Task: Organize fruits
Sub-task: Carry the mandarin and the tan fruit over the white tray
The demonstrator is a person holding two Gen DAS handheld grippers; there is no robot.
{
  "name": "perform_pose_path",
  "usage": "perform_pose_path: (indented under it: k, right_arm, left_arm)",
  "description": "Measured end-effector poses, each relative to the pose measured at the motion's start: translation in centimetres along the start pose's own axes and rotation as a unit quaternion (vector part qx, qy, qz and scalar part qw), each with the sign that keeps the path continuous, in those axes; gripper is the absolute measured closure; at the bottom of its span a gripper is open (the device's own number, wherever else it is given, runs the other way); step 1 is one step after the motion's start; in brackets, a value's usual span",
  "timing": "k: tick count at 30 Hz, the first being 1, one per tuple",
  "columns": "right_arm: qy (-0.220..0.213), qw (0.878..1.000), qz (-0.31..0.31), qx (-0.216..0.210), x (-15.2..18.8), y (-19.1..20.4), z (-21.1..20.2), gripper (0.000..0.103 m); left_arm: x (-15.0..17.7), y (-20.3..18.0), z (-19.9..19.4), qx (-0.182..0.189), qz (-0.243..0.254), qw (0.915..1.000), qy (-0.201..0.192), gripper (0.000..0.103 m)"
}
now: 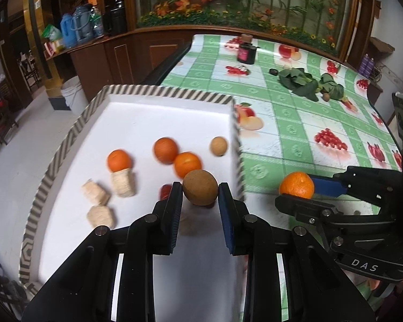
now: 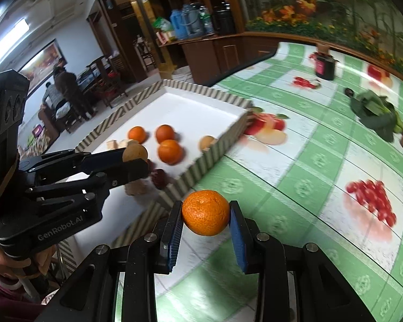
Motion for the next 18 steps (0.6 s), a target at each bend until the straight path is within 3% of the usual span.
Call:
perform_pose_path:
  k: [18]
  right_arm:
    - [0.029, 0.996, -0.078, -0.022, -0.4, 6.6, 3.3, 0.071]
  left_arm:
    - [5.2, 6.5, -0.7, -0.024, -0.043, 0.9982, 0.035, 0.076]
Point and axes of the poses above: each gripper's, at about its wrist camera, not at the fingertips, and z roughly the way its jaws point, y to its left, x to its underside, the point moved 8 cm from there along z, roughly the way its jaws point, and after that the axes turned 6 degrees about z, right-handed, at the moved point
